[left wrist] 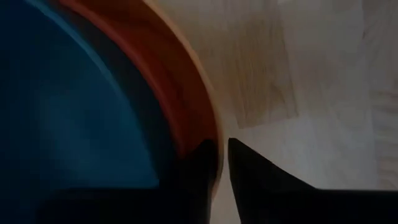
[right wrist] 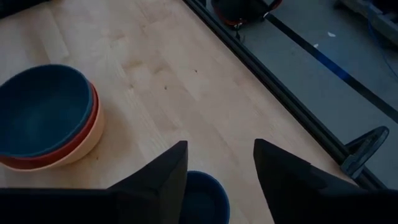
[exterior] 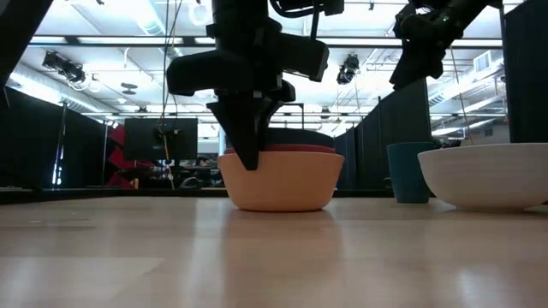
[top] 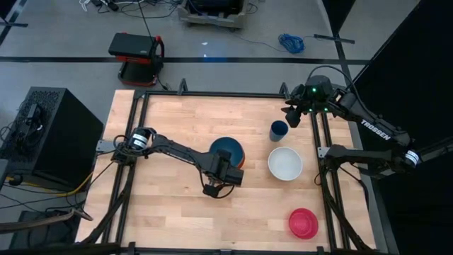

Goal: Nest bowls inside each other
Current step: Move the stacked bowls bottom left to the center of the table, then stack the white bowl on top of the blue bowl

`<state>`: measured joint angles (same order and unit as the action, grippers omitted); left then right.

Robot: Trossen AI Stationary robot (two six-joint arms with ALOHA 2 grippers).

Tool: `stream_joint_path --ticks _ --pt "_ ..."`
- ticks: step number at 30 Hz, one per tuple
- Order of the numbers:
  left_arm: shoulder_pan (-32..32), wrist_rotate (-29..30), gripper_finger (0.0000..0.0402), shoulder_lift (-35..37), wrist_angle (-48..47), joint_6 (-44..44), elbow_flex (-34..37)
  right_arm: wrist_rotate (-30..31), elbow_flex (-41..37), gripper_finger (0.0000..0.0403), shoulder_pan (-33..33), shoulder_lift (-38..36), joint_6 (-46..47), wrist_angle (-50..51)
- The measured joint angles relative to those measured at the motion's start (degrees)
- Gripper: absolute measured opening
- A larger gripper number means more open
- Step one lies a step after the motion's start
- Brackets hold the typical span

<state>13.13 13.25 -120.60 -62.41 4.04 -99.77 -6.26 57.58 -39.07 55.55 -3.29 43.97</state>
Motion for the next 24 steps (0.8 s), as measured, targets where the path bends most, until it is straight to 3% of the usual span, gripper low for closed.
stream_joint_path --ticks 7,21,24 --pt "0.2 2.5 0.0092 0.0 -2.5 -1.8 -2.3 -0.8 0.0 0.0169 0.0 0.0 0.0 0.2" --pt "3.4 9.3 0.0135 0.4 -13.6 -6.1 -24.1 -13.5 0.0 0.0142 0.0 -0.1 -0.1 -1.8" --pt "4.4 10.8 0.0138 1.3 -14.5 -8.0 -24.7 -19.4 0.0 0.0132 0.0 -1.1 -0.2 -2.1"
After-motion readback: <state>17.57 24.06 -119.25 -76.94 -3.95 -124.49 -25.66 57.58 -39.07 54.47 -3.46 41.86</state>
